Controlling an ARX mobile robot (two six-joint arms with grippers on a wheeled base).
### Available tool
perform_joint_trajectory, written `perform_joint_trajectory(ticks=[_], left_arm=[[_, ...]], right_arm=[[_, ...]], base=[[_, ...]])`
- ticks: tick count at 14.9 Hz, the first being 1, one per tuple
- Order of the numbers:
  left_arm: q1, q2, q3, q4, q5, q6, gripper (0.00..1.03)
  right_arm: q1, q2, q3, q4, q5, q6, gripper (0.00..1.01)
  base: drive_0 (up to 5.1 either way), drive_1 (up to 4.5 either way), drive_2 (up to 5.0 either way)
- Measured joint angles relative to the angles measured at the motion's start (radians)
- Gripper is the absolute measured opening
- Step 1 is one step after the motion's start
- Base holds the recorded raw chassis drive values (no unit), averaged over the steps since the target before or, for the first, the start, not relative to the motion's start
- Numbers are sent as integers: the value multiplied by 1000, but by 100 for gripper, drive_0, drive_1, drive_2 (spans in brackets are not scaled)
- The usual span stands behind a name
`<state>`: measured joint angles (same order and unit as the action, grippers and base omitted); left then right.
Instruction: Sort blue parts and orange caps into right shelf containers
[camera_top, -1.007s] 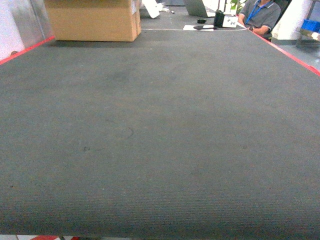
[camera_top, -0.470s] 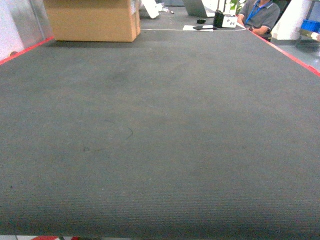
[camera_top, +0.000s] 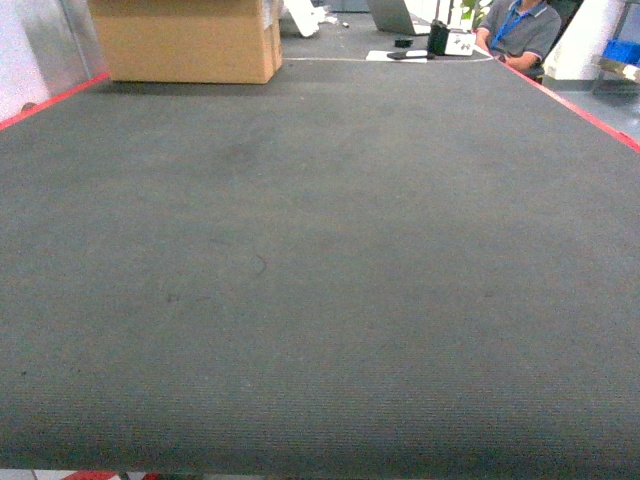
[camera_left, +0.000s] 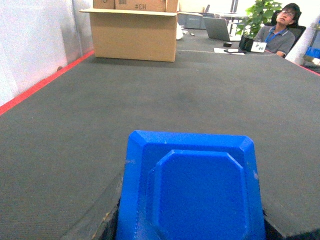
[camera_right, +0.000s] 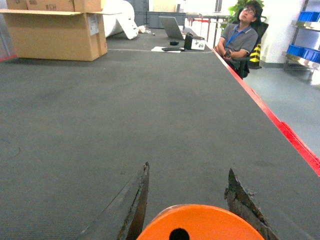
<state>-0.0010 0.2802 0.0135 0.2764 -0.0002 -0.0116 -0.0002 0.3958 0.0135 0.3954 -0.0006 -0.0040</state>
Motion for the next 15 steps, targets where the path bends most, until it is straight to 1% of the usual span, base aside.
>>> perform_joint_trajectory(ticks=[6, 7, 8, 9, 11, 13, 14, 15], left_arm=[[0, -109, 0, -105, 0, 1, 45], [0, -189, 1, -233, 0, 1, 45], [0, -272, 1, -278, 0, 1, 45], [0, -270, 5, -261, -1, 2, 45], [0, -270, 1, -291, 0, 1, 45], [0, -271, 1, -282, -1, 1, 44], [0, -271, 1, -284, 0, 2, 44], [0, -271, 1, -282, -2, 1, 44]], right_arm=[[0, -151, 0, -152, 0, 0, 42], [0, -172, 0, -172, 0, 1, 42], [0, -192, 0, -193, 0, 0, 42], [0, -202, 0, -204, 0, 0, 42], [0, -224, 0, -224, 0, 0, 42], [0, -373, 0, -410, 0, 3, 42], [0, -392, 3, -379, 0, 3, 42], [0, -391, 0, -410, 0, 3, 42]], base=[[0, 0, 0], [0, 0, 0], [0, 0, 0], [0, 0, 0], [0, 0, 0], [0, 0, 0], [0, 0, 0], [0, 0, 0]])
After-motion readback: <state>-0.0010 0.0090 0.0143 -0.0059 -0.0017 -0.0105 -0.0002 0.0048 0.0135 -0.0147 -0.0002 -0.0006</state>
